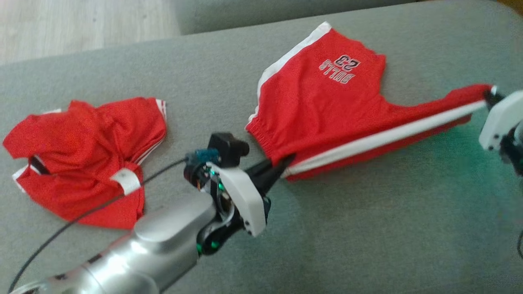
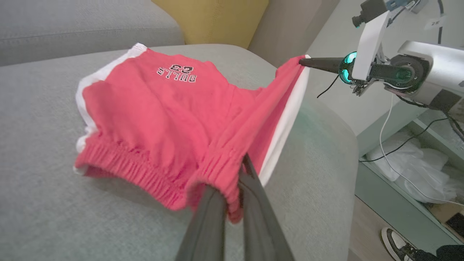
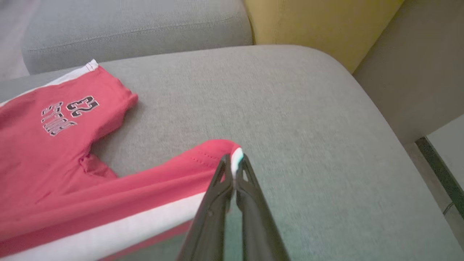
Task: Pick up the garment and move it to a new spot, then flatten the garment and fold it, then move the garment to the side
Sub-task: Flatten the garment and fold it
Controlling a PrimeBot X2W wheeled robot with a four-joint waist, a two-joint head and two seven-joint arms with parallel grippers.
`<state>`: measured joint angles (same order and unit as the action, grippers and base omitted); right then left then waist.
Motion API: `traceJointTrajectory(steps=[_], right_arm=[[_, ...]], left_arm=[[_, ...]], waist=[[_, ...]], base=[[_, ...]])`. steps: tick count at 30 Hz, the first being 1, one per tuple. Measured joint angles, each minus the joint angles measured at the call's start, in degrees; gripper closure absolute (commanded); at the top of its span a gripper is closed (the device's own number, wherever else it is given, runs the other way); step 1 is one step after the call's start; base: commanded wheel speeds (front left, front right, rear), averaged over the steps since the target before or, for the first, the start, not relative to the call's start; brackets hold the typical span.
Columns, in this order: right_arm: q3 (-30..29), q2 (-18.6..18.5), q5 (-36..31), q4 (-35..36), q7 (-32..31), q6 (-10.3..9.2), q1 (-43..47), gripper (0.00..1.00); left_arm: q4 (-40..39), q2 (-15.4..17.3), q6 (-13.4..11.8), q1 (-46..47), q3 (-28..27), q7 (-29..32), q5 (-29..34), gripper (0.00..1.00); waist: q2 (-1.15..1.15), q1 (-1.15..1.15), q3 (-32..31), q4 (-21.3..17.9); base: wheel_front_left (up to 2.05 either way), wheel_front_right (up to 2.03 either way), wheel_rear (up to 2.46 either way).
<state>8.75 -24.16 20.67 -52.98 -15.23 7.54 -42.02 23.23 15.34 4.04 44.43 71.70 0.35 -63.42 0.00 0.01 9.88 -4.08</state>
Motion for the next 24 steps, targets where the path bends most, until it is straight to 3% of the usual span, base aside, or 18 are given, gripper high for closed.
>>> traceJointTrajectory(steps=[11,19,24], right_arm=[[-7.60,3.57,-9.89,1.36,-2.56,0.00,-10.74,1.00],[-11.68,5.91,-18.87,-0.47,-3.41,0.00,-19.31,1.00],[-12.88,7.10,-23.73,-1.89,-0.71,0.00,-22.22,1.00]], left_arm=[[1.89,-0.78,-0.02,6.62,-3.72,-0.47,-0.22,1.00],[4.70,-3.43,0.09,11.82,-5.13,-0.77,-0.21,1.00],[7.17,-5.64,1.08,13.96,-5.13,-1.01,-0.13,1.00]], waist=[[0.00,0.00,5.90,3.95],[0.00,0.01,11.76,8.04],[0.00,0.01,15.10,10.43]], base=[[0.00,0.00,0.00],[0.00,0.00,0.00],[0.00,0.00,0.00]])
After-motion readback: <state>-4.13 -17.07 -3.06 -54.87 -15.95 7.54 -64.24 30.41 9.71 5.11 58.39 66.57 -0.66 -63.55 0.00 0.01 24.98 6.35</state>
